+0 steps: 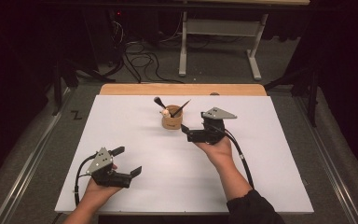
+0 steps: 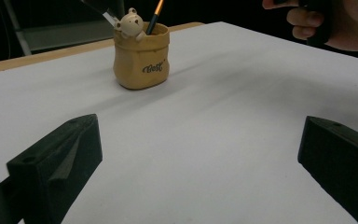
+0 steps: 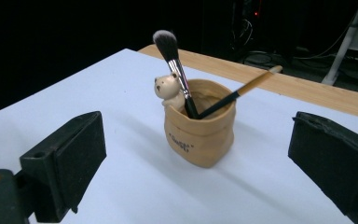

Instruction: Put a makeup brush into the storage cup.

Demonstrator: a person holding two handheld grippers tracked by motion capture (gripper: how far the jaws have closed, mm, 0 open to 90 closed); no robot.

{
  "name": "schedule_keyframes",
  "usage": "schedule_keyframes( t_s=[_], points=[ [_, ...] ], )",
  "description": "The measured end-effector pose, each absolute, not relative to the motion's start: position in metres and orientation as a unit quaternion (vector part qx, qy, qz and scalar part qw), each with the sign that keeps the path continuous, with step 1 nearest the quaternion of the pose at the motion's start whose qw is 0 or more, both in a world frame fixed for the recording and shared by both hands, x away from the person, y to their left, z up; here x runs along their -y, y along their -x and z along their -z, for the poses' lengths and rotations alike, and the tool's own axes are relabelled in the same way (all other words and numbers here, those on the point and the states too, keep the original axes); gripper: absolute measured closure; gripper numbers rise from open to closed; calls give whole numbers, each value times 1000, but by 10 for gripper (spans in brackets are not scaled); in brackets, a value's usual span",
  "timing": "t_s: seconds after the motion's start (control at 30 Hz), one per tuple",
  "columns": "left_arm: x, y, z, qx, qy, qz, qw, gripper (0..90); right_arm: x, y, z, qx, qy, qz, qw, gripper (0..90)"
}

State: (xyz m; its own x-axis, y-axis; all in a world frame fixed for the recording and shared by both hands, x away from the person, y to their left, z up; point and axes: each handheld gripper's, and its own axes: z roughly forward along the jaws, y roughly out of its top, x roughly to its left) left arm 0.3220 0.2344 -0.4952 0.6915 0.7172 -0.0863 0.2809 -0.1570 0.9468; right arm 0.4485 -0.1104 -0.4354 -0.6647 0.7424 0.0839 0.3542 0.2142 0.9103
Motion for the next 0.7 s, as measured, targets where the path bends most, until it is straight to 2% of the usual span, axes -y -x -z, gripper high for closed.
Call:
schedule_keyframes(
  t_s=[0.33, 0.7],
  points=[
    [-236, -322, 495, -342, -733, -199, 553, 4, 149, -424, 436, -748, -371, -518, 186, 38],
    [-232, -323, 498, -345, -739, -196, 545, 4, 202, -387, 442, -741, -375, -518, 203, 37]
  ],
)
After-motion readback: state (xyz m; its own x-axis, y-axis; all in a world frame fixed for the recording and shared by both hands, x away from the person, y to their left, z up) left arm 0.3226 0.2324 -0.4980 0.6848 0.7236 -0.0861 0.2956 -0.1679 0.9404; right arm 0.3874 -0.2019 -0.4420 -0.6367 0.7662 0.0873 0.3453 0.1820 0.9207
